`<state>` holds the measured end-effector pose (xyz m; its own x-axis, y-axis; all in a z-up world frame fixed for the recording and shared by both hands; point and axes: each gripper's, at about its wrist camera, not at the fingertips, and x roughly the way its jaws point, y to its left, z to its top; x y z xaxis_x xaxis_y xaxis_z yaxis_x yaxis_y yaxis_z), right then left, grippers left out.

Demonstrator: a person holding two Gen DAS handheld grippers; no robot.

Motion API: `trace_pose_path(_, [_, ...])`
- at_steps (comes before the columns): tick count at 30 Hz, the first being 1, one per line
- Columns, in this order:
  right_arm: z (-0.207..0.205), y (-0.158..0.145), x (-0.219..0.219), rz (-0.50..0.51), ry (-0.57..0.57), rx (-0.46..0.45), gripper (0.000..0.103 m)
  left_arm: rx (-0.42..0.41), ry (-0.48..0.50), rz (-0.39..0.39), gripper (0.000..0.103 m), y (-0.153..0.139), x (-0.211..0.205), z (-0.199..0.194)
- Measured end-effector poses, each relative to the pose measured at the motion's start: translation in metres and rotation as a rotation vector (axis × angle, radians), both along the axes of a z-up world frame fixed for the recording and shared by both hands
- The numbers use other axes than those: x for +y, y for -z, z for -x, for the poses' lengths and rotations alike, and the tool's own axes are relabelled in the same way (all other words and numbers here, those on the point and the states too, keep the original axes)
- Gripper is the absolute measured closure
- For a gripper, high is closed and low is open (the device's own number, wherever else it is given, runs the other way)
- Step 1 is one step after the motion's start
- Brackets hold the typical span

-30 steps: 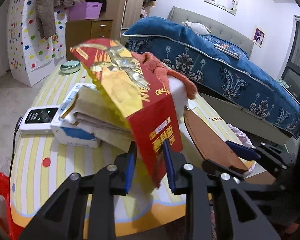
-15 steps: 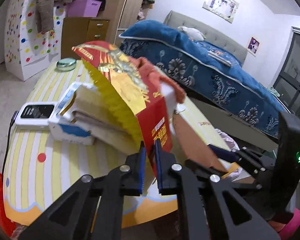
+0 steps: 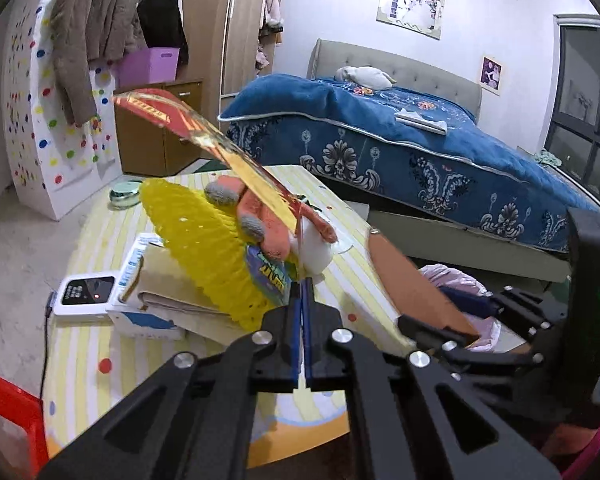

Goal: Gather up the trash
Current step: 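Lift the red box off the foam net with the left tool while the right tool holds the sheath, then carry the red box with the left tool and sheath with the right tool into the bin, open both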

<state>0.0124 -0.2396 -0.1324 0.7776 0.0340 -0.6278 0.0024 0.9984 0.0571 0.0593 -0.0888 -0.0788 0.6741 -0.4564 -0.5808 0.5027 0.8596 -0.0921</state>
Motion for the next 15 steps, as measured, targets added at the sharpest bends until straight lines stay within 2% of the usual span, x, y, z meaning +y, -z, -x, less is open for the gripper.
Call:
trace_pose_path(7, [0.023,-0.01,-0.021,-0.011,0.043,-0.028,0.05,-0.05,0.031,0.002,0.103,-0.016,-0.005,0.022])
trace_pose_path(10, [0.03,-0.011,-0.032,-0.015,0.067,-0.033,0.05,-0.08,0.063,-0.015,0.103,-0.021,-0.02,0.033])
trace_pose_path(15, [0.05,-0.011,-0.056,-0.012,0.128,-0.035,0.05,-0.074,0.123,-0.045,0.103,-0.015,-0.051,0.039])
